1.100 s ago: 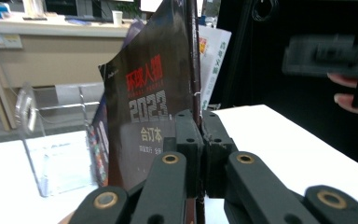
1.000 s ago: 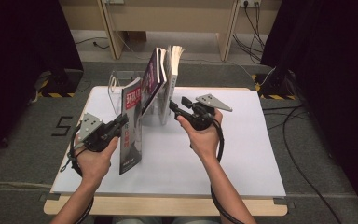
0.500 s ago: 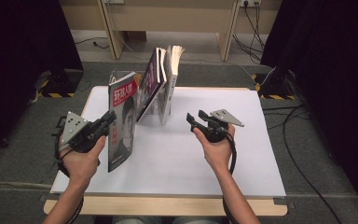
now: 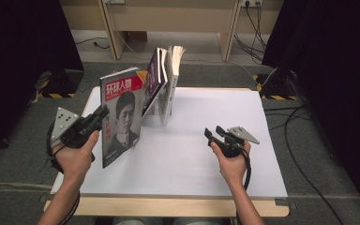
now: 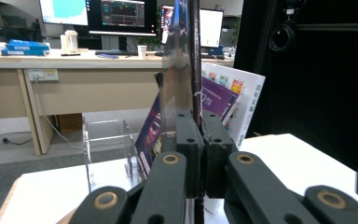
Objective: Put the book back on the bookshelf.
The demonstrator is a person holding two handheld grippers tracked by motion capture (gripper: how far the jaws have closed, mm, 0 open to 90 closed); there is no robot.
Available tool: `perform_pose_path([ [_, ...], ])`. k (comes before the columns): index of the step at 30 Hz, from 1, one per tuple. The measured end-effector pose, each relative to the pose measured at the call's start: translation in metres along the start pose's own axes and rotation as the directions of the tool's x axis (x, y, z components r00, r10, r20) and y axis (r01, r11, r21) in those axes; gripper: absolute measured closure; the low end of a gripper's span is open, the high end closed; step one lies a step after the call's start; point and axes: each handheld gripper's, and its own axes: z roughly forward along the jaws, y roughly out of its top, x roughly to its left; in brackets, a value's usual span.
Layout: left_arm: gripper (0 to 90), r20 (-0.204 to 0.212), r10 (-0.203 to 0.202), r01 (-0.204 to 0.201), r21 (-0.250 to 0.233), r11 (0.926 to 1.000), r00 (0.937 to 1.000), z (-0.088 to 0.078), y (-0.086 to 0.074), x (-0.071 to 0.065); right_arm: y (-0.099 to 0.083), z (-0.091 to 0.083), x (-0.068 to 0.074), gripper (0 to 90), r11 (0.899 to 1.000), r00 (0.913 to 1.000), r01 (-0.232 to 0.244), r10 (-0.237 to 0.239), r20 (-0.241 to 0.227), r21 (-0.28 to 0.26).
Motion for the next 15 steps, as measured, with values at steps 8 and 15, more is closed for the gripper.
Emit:
perform_pose_path([
  [8, 87.2, -0.018, -0.011, 0.01, -0.038, 0.9992, 0.9998, 0.0, 0.003, 0.009, -0.013, -0.006, -0.011, 46.7, 1.0, 0.9995, -0.003, 0.003, 0.03, 0.007],
  [15, 87.2, -0.033, -0.006, 0.004, -0.065, 0.9979, 0.9994, 0.002, 0.005, 0.016, -0.018, -0.005, -0.013, 46.6, 1.0, 0.9993, -0.005, 0.005, 0.036, 0.012],
])
